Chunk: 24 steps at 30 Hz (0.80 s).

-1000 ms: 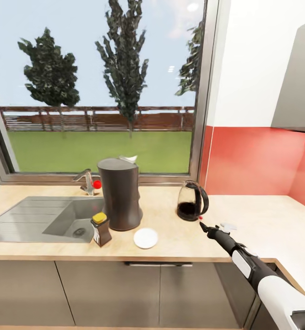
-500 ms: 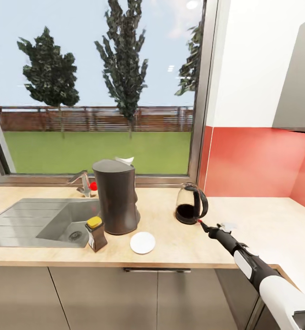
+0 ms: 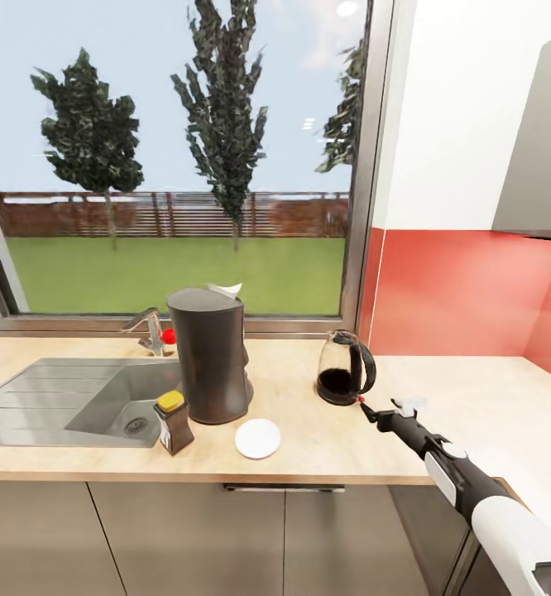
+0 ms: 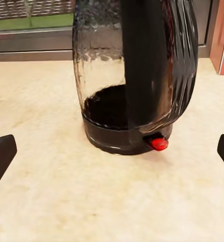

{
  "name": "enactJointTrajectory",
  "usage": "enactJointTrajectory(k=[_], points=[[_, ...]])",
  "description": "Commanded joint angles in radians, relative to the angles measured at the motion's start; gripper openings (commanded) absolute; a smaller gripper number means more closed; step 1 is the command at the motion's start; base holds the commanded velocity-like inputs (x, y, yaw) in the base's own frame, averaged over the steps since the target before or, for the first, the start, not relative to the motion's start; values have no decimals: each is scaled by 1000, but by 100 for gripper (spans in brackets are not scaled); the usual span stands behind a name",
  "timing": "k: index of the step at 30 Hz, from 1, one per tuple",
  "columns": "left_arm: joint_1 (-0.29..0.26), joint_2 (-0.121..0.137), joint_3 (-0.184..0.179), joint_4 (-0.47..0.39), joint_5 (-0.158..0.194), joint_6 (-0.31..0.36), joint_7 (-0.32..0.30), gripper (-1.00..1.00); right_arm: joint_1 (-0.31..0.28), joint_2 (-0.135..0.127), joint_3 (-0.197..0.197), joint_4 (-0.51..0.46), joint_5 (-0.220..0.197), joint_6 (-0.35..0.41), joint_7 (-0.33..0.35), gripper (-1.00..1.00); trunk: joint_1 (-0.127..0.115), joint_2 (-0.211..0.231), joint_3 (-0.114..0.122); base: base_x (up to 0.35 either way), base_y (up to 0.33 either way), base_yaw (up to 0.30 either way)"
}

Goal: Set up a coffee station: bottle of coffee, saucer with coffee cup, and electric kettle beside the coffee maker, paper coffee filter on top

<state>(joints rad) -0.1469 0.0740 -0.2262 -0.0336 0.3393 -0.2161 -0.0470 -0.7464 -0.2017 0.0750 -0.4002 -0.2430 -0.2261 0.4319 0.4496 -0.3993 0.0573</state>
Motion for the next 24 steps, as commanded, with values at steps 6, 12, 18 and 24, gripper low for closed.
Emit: enactJointTrajectory(k=[6,12,18,24], points=[[1,0,-7,1,10,-4,-5,100,-1,-2,8,1,-9,-4,0,100,0,-1,0,16,0,0],[16,0,-7,1,10,-4,-4,100,-1,-3,8,1,-9,-4,0,100,0,-1,0,66,-39,0],[21,0,-7,1,10,-5,-4,100,-1,-4,8,1,-9,-4,1,100,0,-1,0,133,-97,0],[30,1,-7,1,11,-6,-4,100,-1,-4,8,1,-9,-4,0,100,0,-1,0,16,-12,0]])
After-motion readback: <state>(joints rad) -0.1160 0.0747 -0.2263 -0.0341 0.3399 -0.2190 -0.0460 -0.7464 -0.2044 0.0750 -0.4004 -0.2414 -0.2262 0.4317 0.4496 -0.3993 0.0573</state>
